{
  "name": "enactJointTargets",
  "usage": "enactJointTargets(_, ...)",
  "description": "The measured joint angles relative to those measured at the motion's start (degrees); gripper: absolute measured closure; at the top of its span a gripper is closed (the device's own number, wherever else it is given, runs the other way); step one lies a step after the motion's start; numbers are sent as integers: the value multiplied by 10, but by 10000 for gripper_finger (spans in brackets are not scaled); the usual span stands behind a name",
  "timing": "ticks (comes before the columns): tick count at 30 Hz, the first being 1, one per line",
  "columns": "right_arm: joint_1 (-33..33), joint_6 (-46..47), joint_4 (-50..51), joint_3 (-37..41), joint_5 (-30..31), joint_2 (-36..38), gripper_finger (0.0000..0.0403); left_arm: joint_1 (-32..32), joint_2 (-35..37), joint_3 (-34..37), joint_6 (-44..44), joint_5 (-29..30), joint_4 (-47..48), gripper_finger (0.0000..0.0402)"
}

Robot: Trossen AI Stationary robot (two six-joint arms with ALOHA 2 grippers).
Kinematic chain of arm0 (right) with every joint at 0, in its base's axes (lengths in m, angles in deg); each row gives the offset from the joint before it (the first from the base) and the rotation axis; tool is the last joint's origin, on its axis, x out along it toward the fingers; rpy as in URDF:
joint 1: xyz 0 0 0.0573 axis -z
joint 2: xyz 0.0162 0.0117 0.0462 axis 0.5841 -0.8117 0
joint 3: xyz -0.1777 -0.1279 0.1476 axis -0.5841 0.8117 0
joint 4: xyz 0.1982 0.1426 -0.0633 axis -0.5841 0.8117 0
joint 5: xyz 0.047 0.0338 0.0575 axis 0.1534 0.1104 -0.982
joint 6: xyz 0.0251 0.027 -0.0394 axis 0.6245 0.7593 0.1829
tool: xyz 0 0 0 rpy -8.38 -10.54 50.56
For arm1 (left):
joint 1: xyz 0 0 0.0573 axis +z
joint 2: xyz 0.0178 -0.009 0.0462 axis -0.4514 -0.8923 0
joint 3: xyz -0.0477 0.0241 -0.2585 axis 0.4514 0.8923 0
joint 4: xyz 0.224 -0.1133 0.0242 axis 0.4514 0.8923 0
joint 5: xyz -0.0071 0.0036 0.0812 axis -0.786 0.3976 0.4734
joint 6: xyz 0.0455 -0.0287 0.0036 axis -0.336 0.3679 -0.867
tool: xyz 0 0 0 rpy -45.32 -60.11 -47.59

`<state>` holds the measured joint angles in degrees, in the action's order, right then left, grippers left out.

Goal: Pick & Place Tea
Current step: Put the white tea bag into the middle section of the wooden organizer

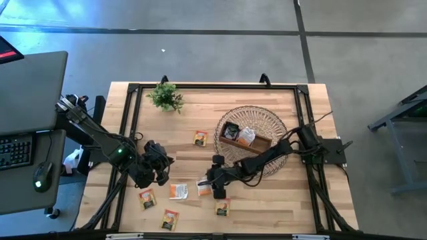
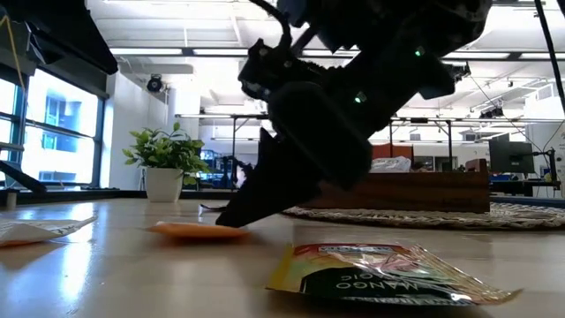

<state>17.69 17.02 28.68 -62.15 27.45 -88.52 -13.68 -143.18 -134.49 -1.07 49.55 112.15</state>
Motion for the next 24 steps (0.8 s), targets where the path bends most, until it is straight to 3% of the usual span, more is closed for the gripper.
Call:
enactJointTargets(5,21,37,29,-3,-45,-18,279,0,0,0,9,0,0,358)
enactJointTargets(11,28,7,36,-2,-55,-14,387,0,0,0,10,-2,0,358)
enactJointTargets(14,27,-12,46,-2,-39,8,386,0,0,0,11,-1,0,358)
enactJointTargets(19,20,-15,185,4,104,98,384,0,0,0,11,2,0,358)
enactJointTargets(21,18,-1,277,1,205,152,396,0,0,0,11,4,0,358)
enactJointTargets(24,13,99,427,5,356,221,395,0,0,0,10,8,0,358)
